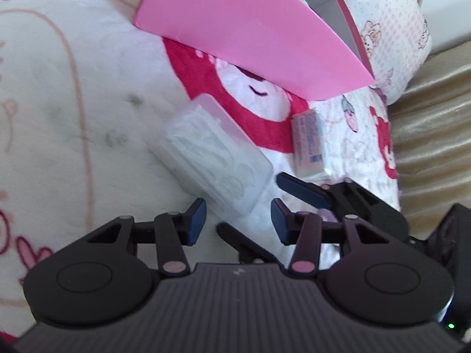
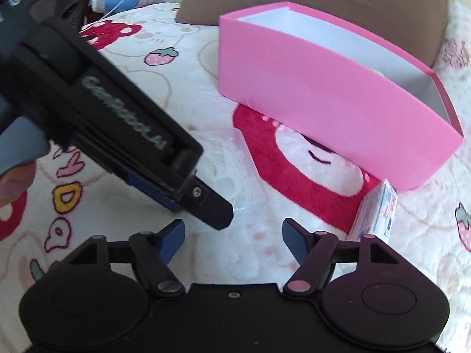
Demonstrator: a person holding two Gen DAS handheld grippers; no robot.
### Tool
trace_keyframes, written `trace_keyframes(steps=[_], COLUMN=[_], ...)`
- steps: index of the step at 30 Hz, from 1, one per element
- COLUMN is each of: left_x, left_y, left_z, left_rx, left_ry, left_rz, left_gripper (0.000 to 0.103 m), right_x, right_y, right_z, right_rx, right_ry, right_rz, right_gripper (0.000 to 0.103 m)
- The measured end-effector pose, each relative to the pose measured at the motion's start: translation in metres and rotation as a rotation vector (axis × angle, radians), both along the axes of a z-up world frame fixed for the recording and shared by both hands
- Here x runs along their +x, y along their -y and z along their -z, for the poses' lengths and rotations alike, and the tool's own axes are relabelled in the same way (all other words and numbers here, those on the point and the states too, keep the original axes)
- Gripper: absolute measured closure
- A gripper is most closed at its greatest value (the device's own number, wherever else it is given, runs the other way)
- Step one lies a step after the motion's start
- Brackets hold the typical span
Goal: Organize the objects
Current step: 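Lower the open left tool over the clear floss-pick case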
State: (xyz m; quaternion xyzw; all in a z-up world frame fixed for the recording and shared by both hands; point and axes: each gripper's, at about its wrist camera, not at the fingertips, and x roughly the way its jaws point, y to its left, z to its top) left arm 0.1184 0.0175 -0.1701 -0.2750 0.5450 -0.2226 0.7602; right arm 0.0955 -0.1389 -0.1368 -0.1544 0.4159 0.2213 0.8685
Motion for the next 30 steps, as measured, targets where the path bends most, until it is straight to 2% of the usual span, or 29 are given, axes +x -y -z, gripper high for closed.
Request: trace_keyframes(steps=[2, 5, 9, 11, 15, 17, 19, 22, 24, 30], left_x=[0.002, 0.006, 0.015, 0.021, 0.025, 0.026, 0.024, 0.023, 0.021, 0.017], left_y=[0.000, -0.013, -0.035, -0.037, -0.033, -0.028, -0.021, -0.017, -0.014, -0.016], left_z=[-0.003, -0.013, -0.016, -0.013, -0.007, -0.005, -0.001, 0.006, 0.004, 0.005], left_rx=[0.025, 0.158, 0.181, 0.228, 0.183, 0.167, 0.139, 0.099, 0.117, 0.062], left_ry=[0.013, 0.077, 0.105, 0.114, 0.121, 0.141, 0.168, 0.169, 0.187, 0.086], left_rz=[0.011, -0.013, -0.071, -0.084, -0.089, -0.082, -0.081, -0.090, -0.069, -0.068], left_gripper=[0.056, 0.053, 0.051, 0.048, 0.047, 0.047, 0.046, 0.045, 0.046, 0.051], right_x=[0.004, 0.009, 0.015, 0.019, 0.026, 0.024, 0.020, 0.018, 0.018, 0.016], right_y=[0.009, 0.015, 0.022, 0.026, 0.032, 0.031, 0.028, 0.020, 0.015, 0.011], right_z=[0.001, 0.002, 0.004, 0.005, 0.004, 0.003, -0.002, -0.004, -0.001, 0.007], right_rx=[0.029, 0.075, 0.086, 0.083, 0.075, 0.078, 0.121, 0.145, 0.126, 0.116], right_ry=[-0.023, -0.064, -0.078, -0.082, -0.091, -0.093, -0.127, -0.133, -0.121, -0.115], right_rz=[0.023, 0.063, 0.119, 0.150, 0.169, 0.126, 0.069, 0.048, 0.052, 0.032], right_gripper=[0.030, 0.031, 0.031, 0.031, 0.031, 0.031, 0.031, 0.032, 0.032, 0.032])
